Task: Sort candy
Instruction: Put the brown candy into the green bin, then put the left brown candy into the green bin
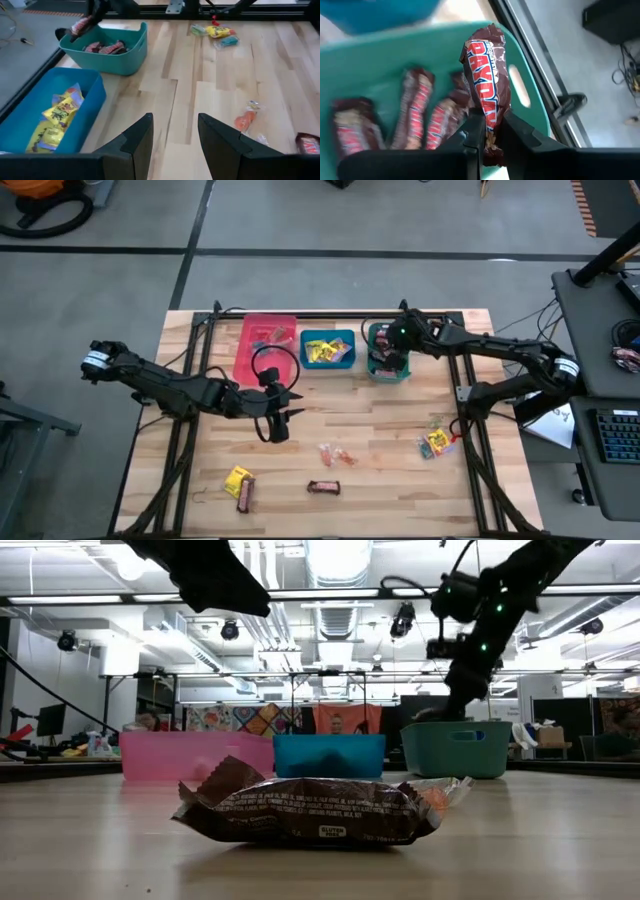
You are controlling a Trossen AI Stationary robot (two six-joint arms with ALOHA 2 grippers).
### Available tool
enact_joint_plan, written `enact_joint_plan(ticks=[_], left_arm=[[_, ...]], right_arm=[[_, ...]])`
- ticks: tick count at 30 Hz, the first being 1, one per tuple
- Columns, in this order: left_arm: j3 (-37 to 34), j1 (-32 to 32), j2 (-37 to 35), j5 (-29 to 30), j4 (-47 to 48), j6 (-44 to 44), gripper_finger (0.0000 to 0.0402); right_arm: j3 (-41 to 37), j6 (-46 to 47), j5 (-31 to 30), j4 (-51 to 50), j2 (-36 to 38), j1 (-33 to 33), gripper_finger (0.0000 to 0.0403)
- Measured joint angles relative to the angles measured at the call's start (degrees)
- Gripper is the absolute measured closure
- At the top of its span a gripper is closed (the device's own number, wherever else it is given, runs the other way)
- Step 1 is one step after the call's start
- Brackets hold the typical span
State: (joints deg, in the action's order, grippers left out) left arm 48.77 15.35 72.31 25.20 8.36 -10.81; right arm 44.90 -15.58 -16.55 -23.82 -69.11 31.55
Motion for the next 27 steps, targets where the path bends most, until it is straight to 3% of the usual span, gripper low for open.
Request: enact_joint_plan(ticks=[7,16,22,27], left_arm=[[0.0,-0.1,0.0,0.4,0.0,0.2,0.0262],[0.0,-0.1,0.0,1.2,0.0,-0.3,0.0262],[0.0,-0.1,0.0,1.3,0.1,-2.0,0.0262],[1.7,0.1,-0.1,-1.6,7.9,-10.4,0.0262]], right_arm=[[0.0,1.9,0.0,0.5,-3.2,2.3,0.0352],[0.0,5.0,0.0,0.6,-5.7,3.4,0.0285],[0.2,7.2,0.1,-0.3,-4.0,3.4,0.0261],[0.9,14.0,7.1,-3.9,-0.3,2.1,0.0264]])
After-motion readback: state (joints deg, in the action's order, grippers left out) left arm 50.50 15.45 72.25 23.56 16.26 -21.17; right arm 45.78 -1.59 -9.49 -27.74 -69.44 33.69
